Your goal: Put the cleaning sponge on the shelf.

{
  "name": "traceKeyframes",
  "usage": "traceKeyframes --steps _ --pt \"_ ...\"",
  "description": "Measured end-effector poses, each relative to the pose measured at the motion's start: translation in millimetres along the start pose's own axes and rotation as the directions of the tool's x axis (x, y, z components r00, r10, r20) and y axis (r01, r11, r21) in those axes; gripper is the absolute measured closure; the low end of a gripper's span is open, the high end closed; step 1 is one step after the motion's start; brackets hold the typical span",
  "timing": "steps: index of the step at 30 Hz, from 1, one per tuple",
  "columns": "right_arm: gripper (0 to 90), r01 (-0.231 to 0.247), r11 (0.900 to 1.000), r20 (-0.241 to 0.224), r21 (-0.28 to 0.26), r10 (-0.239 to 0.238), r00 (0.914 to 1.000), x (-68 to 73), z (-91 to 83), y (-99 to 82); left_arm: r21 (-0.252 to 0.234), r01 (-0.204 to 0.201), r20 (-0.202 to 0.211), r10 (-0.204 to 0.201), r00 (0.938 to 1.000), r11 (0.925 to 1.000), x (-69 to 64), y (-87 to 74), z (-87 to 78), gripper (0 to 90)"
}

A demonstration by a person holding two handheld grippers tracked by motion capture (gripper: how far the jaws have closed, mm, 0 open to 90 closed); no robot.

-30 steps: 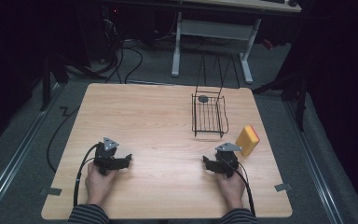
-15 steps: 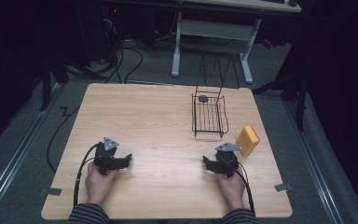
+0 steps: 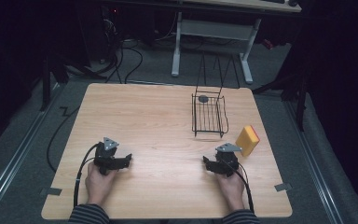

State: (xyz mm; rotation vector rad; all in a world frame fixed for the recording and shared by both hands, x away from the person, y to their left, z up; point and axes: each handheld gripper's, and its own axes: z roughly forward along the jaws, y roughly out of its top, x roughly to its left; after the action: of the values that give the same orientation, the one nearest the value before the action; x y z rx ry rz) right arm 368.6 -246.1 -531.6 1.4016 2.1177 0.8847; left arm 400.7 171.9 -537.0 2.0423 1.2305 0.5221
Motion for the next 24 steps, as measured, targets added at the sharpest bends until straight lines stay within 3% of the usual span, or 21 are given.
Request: traceKeyframes --steps 9,13,16,24 --pt "28.2 0.005 1.0000 -0.003 0.004 -0.005 1.0000 -1.1 -1.1 -1.0 0.000 0.000 0.000 0.000 1.0000 1.0000 0.0 0.0 0.0 16.6" --pt "30.6 0.003 0.9999 0.017 -0.014 -0.002 0.9998 -1.9 -4.1 -2.9 0.000 0.000 0.000 0.000 1.0000 1.0000 0.0 0.0 0.0 16.7" --pt "31.4 -0.024 0.9987 0.003 -0.044 0.024 0.9997 -4.5 -11.6 -4.1 0.000 0.000 0.000 0.000 1.0000 1.0000 0.0 0.0 0.0 16.7" --pt "32.2 -0.021 0.9970 -0.011 -0.075 0.020 0.9997 -5.6 -28.8 -7.8 0.000 0.000 0.000 0.000 1.0000 1.0000 0.0 0.0 0.0 16.7"
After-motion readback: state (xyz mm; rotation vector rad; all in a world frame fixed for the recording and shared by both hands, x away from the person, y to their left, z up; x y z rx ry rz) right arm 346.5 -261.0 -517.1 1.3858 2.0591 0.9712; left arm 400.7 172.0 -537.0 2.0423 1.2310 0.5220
